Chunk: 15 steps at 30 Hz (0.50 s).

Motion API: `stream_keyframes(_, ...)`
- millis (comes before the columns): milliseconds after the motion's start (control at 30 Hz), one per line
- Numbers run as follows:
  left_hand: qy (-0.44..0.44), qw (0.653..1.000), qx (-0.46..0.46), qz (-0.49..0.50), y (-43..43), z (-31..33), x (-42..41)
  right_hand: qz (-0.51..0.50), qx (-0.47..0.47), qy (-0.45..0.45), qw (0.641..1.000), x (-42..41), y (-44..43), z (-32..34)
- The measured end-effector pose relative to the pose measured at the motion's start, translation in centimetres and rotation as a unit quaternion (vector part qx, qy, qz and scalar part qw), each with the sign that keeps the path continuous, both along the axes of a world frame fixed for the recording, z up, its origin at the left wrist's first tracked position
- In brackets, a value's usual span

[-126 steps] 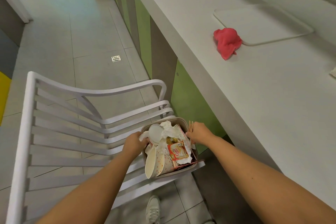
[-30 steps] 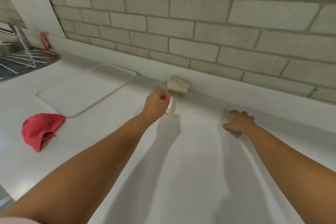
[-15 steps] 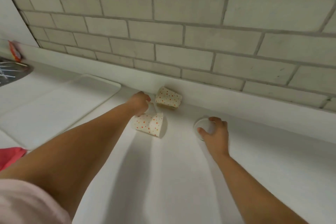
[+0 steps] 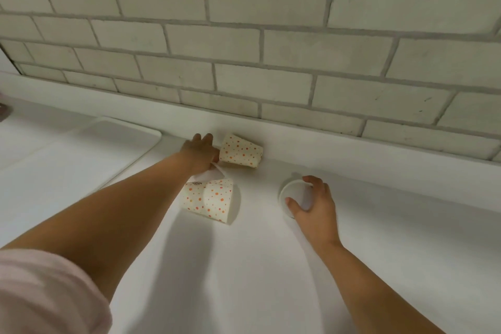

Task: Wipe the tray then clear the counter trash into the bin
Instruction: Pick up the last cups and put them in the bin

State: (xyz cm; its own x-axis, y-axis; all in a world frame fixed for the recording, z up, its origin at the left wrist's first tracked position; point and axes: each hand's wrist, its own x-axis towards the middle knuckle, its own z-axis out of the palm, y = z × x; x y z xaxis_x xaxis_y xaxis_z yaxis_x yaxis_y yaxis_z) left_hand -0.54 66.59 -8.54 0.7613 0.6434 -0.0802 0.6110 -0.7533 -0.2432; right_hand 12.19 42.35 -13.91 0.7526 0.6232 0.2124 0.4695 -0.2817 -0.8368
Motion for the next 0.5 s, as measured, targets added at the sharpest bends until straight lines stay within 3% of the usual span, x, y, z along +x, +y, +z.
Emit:
stream_keyframes(100,0.078,0.996,0.002,-0.047,-0.7,0.6,-1.1,0.000,-0.002,-0.002,1.000,-0.1,0.0,0.1)
stream_keyframes(167,0.127,0.991,-0.042,-0.014,-1.0,0.6,-2.5,0.000,-0.003,-0.002,1.000,-0.2,0.0,0.1)
stream_keyframes(267,0.134,0.983,-0.115,0.046,-1.2,0.4,-5.0,0.001,-0.004,0.001,1.000,-0.3,-0.1,0.2)
stream_keyframes(500,-0.035,0.970,-0.168,0.170,-4.9,-1.0,-11.9,-0.015,0.010,0.054,0.998,-1.1,-0.4,0.8)
